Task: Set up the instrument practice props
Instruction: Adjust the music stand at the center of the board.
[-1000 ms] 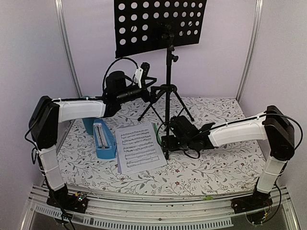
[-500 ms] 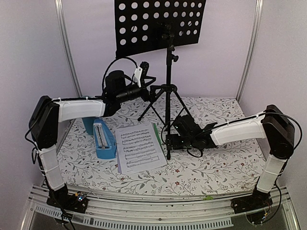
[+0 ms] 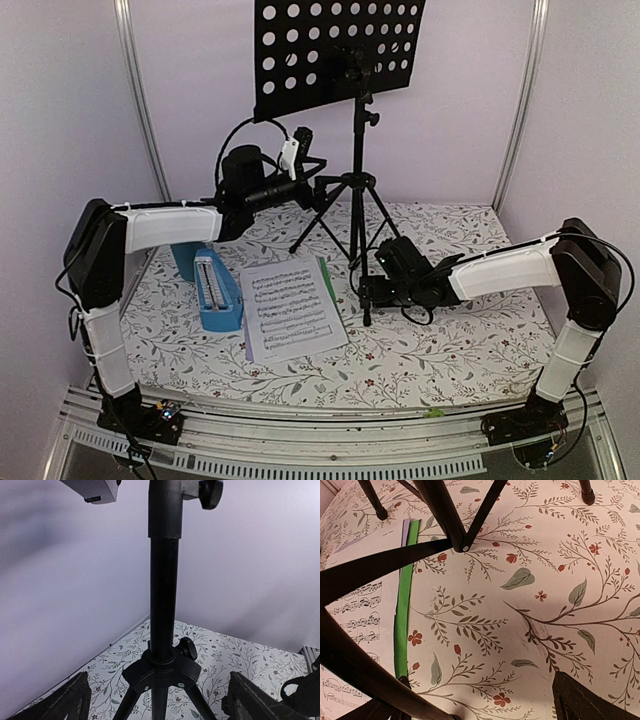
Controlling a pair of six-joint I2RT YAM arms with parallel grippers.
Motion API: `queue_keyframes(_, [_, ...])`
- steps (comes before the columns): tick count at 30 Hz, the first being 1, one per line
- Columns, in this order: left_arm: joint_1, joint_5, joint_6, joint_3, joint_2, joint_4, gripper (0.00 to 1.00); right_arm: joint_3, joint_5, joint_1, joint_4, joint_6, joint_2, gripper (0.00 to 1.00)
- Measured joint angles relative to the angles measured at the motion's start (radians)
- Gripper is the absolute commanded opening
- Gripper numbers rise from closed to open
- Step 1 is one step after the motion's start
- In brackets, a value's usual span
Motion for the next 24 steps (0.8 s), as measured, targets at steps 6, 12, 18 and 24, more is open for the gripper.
queue_keyframes(6, [0.0,-0.007,0.005,0.015,0.037,-0.003,0.94,-0.021,-0.009,-0.034,0.001,-0.004,-0.017,0.99])
queue_keyframes(12, [0.0,-0.016,0.005,0.016,0.085,-0.024,0.95,-0.049,-0.013,-0.085,0.007,-0.012,-0.035,0.99])
queue_keyframes(18, [0.0,-0.034,0.005,0.031,0.098,-0.046,0.95,-0.081,-0.025,-0.123,0.016,-0.023,-0.049,0.99])
queue_keyframes(24, [-0.007,-0.068,0.009,0.07,0.127,-0.078,0.95,-0.132,-0.038,-0.166,0.037,-0.024,-0.079,0.99])
